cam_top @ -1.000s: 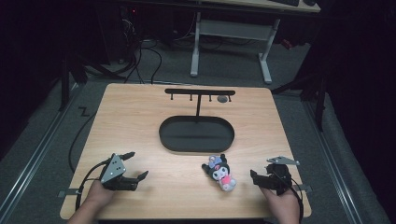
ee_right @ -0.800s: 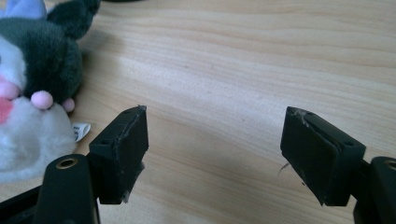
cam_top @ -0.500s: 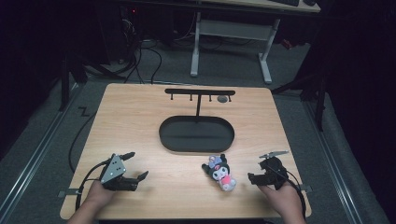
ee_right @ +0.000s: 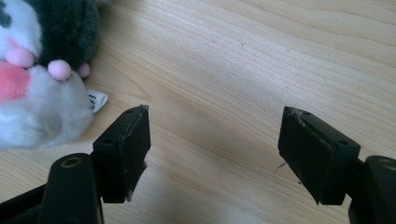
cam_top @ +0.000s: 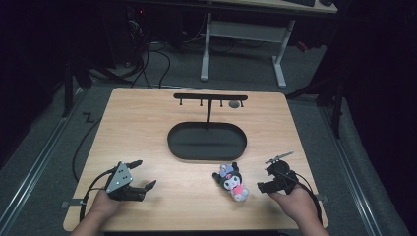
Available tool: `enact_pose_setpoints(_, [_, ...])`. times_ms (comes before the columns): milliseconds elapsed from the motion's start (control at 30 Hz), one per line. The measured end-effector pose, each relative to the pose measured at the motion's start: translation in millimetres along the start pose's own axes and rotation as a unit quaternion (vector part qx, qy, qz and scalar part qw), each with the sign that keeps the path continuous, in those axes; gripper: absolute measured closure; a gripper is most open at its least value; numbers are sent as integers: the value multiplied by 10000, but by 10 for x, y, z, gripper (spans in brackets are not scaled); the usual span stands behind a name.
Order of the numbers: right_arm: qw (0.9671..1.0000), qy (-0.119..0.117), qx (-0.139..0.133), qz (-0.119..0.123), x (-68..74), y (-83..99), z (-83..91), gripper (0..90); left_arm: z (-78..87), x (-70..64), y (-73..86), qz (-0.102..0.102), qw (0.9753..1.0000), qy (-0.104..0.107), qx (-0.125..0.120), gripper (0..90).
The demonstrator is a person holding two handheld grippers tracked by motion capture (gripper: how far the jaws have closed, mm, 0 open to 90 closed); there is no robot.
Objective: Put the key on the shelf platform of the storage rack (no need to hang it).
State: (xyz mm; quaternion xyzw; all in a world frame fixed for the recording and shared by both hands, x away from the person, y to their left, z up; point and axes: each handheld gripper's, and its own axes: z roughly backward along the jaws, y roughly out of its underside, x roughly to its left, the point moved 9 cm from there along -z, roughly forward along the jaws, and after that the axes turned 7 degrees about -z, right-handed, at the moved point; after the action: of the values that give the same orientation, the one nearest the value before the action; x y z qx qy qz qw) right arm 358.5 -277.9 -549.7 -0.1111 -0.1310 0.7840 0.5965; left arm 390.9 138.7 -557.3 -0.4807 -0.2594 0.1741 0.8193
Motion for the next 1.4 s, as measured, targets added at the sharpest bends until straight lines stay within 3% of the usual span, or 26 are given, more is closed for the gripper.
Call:
enact_pose_setpoints(333, [9988, 140, 418, 215, -25, 6, 9, 254, 3, -7, 0, -37, 10000, 11, 12, 154])
enact_pose_setpoints(733, [9973, 198, 644, 308, -25, -18, 34, 253, 1, -11, 0, -40, 10000, 15, 8, 154])
enact_pose_setpoints(1100, [9964, 191, 737, 368, -13, -12, 32, 252, 3, -10, 0, -35, 10000, 18, 12, 154])
enact_pose_setpoints(1400, [9969, 99, 635, 446, 92, -59, 151, 243, 2, -8, 1, -21, 10000, 10, 15, 154])
